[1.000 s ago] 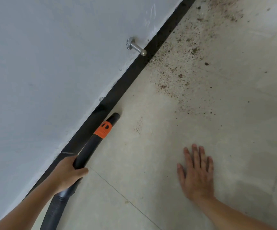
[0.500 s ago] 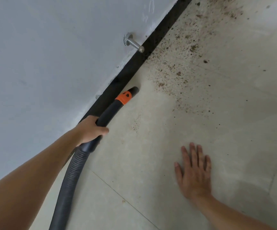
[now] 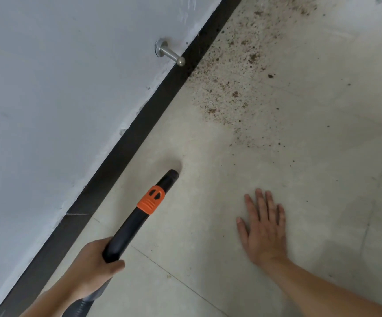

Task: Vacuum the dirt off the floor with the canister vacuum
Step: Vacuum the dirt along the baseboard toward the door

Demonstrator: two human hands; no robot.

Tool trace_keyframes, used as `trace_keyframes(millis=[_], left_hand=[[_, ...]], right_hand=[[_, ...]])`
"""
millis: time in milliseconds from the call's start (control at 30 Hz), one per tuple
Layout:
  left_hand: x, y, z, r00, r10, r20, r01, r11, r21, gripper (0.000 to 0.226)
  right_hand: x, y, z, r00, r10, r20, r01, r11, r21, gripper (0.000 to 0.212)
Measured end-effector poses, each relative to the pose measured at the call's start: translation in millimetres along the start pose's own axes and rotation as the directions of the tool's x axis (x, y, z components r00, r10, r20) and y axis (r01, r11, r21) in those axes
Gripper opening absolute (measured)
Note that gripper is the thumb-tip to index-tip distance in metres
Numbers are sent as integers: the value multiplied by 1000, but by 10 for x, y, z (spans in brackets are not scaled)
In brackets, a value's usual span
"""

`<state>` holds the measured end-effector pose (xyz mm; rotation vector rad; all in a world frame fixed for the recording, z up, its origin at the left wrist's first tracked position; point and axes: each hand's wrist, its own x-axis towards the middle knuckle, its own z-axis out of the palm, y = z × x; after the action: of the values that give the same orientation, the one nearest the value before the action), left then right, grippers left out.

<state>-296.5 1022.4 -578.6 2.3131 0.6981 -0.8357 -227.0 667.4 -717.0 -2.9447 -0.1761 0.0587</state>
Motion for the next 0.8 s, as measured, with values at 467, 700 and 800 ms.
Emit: trace_keyframes(millis=[467,700,800], left_hand=[[1244,1783,-199,980,198,-7,-197,969,-149,30],[958,1601,-102,963,244,110,-227,962,-151,26],[654,1134,-23,961,255,103,-243,963,-119,23]], right_hand=[[-5,11,34,1000,-8,2,8,1000,-21,64],[-11,26,34,1000,-1,22,2,1000,-18,61],[1,6,27,1000,19,5,-18,1000,-13,61]])
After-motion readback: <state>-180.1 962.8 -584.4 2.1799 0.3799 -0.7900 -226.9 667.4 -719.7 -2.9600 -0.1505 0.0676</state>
